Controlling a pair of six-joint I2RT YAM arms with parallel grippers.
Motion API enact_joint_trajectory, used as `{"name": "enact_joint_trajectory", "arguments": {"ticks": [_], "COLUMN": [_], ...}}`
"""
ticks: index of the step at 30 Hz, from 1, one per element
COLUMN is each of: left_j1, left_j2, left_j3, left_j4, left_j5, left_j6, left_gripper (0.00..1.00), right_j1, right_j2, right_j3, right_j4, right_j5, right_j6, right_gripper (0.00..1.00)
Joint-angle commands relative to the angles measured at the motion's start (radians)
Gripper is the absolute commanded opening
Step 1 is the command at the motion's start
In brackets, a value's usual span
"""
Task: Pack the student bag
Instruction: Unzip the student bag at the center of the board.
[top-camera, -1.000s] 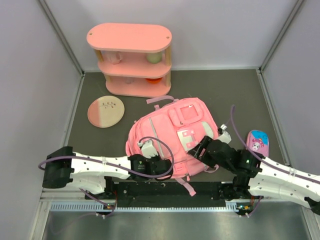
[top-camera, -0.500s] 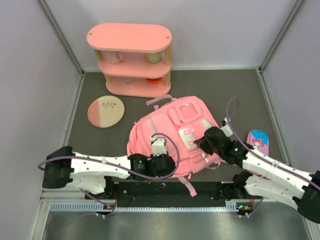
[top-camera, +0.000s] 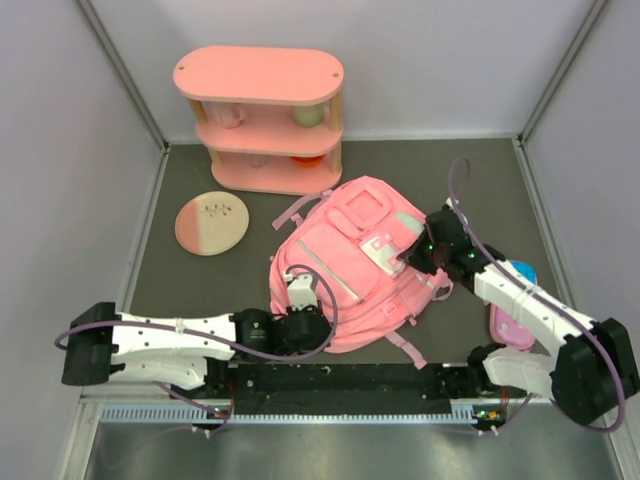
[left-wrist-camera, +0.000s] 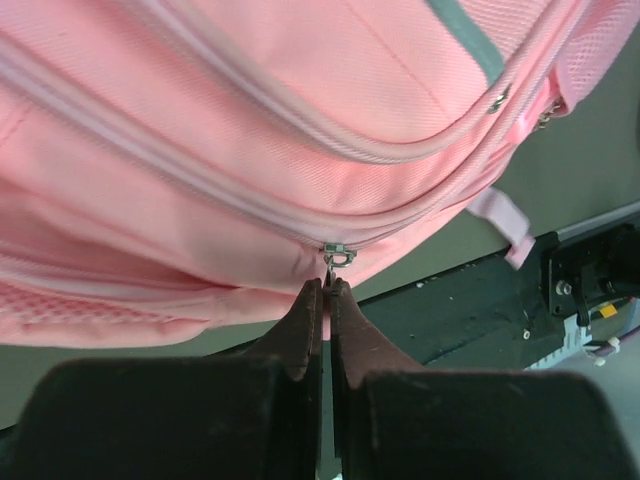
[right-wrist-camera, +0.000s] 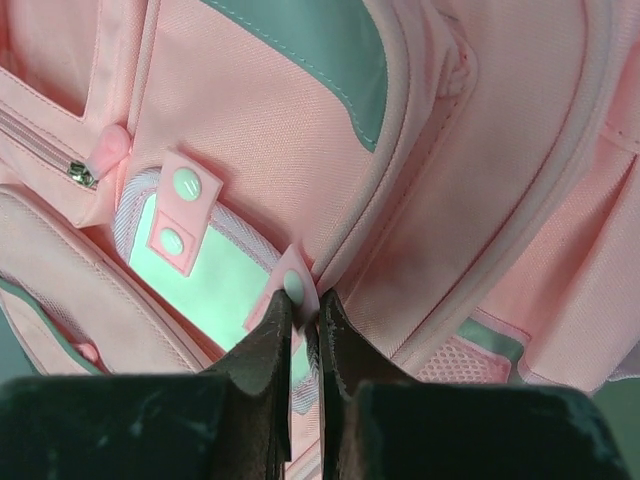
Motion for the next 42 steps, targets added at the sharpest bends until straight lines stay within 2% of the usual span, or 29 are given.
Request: {"name": "enact_joint_trajectory", "arguments": {"ticks": [1, 3, 5, 6, 7, 8, 10, 13, 16, 18, 22, 27, 30, 35, 36, 37, 39, 40, 41, 42], "left_j1": [0.017, 0.041, 0.055, 0.058, 0.058, 0.060, 0.061, 0.060, 0.058, 0.058, 0.058, 0.058, 0.060, 0.058, 0.058, 0.058, 0.058, 0.058, 0.060, 0.058], "left_j2": [-0.067, -0.084, -0.096, -0.102, -0.104, -0.095, -0.075, -0.021, 0.020, 0.031, 0.034, 0.008, -0.013, -0.038, -0.041, -0.041, -0.043, -0.043, -0.043, -0.043], "left_j3": [-0.069, -0.071, -0.060, -0.054, -0.034, -0.023, 0.010, 0.049, 0.067, 0.069, 0.080, 0.084, 0.074, 0.055, 0.057, 0.057, 0.063, 0.063, 0.064, 0.066], "left_j4": [-0.193, -0.232, -0.223, -0.212, -0.180, -0.166, -0.140, -0.118, -0.079, -0.045, -0.025, -0.025, -0.026, -0.026, -0.025, -0.023, -0.022, -0.020, -0.023, -0.023], "left_j5": [0.002, -0.011, -0.025, -0.031, -0.038, -0.038, -0.027, -0.007, 0.025, 0.042, 0.048, 0.047, 0.045, 0.048, 0.048, 0.048, 0.053, 0.056, 0.057, 0.057], "left_j6": [-0.037, -0.041, -0.003, 0.015, 0.055, 0.072, 0.107, 0.138, 0.161, 0.170, 0.193, 0.206, 0.204, 0.200, 0.201, 0.204, 0.210, 0.215, 0.218, 0.221], "left_gripper": [0.00, 0.00, 0.00, 0.00, 0.00, 0.00, 0.00, 0.00, 0.00, 0.00, 0.00, 0.00, 0.00, 0.00, 0.00, 0.00, 0.00, 0.00, 0.00, 0.00], "right_j1": [-0.079, -0.085, -0.091, -0.090, -0.091, -0.091, -0.091, -0.091, -0.082, -0.015, 0.215, 0.447, 0.504, 0.513, 0.512, 0.512, 0.512, 0.513, 0.512, 0.512], "right_j2": [0.100, 0.151, 0.172, 0.166, 0.147, 0.124, 0.004, -0.212, -0.381, -0.422, -0.438, -0.276, -0.181, -0.076, -0.056, -0.044, -0.024, -0.012, -0.007, -0.012], "right_j3": [0.149, 0.174, 0.208, 0.214, 0.203, 0.193, 0.132, 0.017, -0.080, -0.117, -0.188, -0.186, -0.179, -0.137, -0.136, -0.134, -0.133, -0.128, -0.128, -0.128], "right_j4": [0.148, 0.166, 0.159, 0.124, 0.110, 0.088, 0.015, -0.033, -0.059, -0.069, -0.013, 0.103, 0.218, 0.238, 0.246, 0.252, 0.257, 0.257, 0.258, 0.255], "right_j5": [0.040, 0.030, -0.044, -0.068, -0.131, -0.154, -0.159, -0.191, -0.275, -0.297, -0.155, -0.015, 0.038, 0.104, 0.123, 0.134, 0.154, 0.161, 0.166, 0.183], "right_j6": [-0.186, -0.209, -0.254, -0.257, -0.252, -0.249, -0.201, -0.127, -0.009, 0.045, 0.239, 0.372, 0.393, 0.398, 0.400, 0.406, 0.413, 0.410, 0.410, 0.392], "right_gripper": [0.00, 0.00, 0.03, 0.13, 0.27, 0.34, 0.47, 0.59, 0.63, 0.63, 0.61, 0.58, 0.58, 0.53, 0.49, 0.38, 0.32, 0.19, 0.12, 0.01]}}
